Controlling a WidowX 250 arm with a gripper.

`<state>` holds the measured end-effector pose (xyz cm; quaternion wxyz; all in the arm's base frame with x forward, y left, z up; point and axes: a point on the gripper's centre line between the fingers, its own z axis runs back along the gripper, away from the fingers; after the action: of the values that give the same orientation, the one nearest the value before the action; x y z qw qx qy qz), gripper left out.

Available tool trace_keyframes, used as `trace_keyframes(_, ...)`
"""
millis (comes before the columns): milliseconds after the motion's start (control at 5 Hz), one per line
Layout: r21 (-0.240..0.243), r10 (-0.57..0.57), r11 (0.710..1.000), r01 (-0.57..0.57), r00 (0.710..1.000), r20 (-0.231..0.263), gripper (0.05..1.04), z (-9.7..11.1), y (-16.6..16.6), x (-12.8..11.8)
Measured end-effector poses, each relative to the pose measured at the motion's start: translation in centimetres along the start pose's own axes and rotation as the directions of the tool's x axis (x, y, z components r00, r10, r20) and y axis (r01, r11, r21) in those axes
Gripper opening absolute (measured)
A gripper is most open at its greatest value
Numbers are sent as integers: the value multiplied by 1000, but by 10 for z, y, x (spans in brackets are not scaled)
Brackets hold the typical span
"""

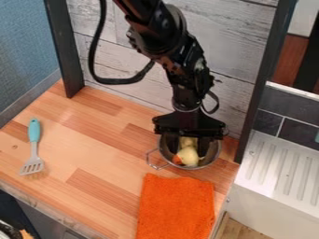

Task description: Move the duck to the upper left side of the table

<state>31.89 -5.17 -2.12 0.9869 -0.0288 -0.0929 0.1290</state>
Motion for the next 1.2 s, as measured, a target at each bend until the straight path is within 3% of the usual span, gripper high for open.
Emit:
trace_keyframes(200, 8, -7, 1000, 7, 1000, 15, 399, 0, -2, 1)
trace_keyframes(400, 19, -2, 1000, 1, 1000, 18, 260, -1, -3, 0)
trace_keyframes(800, -8, 29, 1000, -29, 999, 25, 175, 11, -2, 1)
trace_keyframes(1200, -108, 113, 989, -103, 989, 91, 155, 66, 32, 12)
